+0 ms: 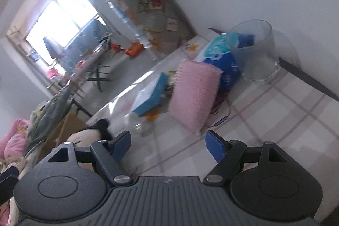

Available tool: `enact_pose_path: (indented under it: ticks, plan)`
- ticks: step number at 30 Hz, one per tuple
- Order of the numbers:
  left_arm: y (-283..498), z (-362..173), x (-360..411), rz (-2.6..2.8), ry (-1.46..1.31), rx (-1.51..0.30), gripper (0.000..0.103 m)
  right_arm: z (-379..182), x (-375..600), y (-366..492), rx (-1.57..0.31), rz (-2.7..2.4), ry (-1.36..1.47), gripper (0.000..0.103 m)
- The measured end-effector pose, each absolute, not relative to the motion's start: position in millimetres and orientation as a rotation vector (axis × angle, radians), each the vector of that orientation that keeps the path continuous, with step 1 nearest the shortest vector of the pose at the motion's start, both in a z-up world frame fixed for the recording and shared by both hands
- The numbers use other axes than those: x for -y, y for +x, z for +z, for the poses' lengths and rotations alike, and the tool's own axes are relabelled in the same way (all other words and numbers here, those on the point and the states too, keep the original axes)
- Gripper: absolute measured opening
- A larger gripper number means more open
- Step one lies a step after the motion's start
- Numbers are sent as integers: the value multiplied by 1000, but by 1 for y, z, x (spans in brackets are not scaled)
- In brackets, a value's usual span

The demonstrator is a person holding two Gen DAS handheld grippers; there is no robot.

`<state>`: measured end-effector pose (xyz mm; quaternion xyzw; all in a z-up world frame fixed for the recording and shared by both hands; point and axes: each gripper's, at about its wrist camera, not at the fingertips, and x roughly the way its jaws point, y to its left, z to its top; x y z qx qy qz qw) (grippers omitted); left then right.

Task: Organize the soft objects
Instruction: 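Grasp the pink knitted pad on the table with the right gripper and lift, then pass the pink knitted pad from the right gripper into the left gripper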

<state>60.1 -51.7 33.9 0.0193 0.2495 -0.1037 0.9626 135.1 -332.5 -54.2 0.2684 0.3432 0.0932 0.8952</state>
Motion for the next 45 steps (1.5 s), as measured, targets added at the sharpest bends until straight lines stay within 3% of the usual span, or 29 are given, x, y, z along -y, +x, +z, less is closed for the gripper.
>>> enact_pose_path:
  ticks: [4,12,19,20,22,28,33,39,45]
  plan:
    - [84,28,68,-238,4,-495,100,-66,342,156,-711,149,595,63]
    - [145,23,86,-287,-140,-581,82,-90,348,189,-734,82,639,56]
    - [160,12,82,-299,-153,-609,82,-99,343,199,-735,71,625,55]
    - [161,10,81,-304,-150,-613,82,-99,342,201,-734,76,626,53]
    - [164,8,81,-305,-139,-623,82,-103,342,202,-746,96,646,39]
    - [163,4,77,-318,-138,-661,82,-105,351,192,-750,159,749,31]
    - [160,4,79,-314,-125,-695,86,-109,363,179,-781,304,863,30]
    - [158,2,77,-344,-163,-761,98,-116,360,174,-962,515,912,30]
    - [144,-7,85,-387,-164,-850,101,-108,349,149,-1071,589,741,33]
